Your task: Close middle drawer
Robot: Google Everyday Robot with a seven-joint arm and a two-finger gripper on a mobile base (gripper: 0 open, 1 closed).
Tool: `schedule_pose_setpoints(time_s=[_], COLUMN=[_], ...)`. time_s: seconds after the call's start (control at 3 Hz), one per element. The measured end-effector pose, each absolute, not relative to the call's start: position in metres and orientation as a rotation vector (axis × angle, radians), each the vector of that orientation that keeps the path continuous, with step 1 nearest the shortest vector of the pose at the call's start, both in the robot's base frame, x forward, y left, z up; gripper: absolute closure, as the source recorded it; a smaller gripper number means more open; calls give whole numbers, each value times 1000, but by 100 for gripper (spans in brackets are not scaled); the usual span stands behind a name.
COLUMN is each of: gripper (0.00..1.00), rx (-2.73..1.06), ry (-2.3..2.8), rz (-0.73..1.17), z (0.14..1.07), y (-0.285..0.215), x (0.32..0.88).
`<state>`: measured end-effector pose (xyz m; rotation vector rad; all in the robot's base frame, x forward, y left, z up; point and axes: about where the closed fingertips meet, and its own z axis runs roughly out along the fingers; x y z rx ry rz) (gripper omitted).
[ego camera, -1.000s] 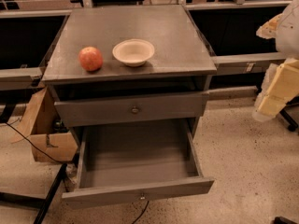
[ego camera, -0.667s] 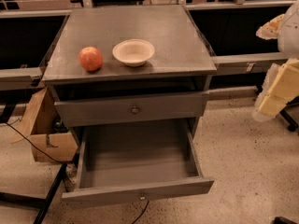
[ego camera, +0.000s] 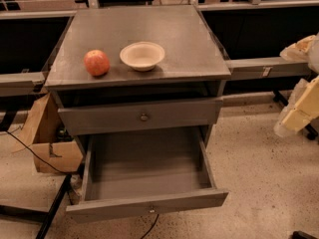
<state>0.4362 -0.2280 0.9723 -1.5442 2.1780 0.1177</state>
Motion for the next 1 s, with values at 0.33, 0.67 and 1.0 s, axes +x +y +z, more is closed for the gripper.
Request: schedule_pose_setpoints(time_s=[0.33, 0.67, 1.0], gripper=[0, 0, 0], rx=[-1485, -1422, -1422], ry=[2159, 2099, 2099], rz=[252, 410, 410], z=[957, 945, 945], y=[-234, -231, -231], x=[437, 439, 439])
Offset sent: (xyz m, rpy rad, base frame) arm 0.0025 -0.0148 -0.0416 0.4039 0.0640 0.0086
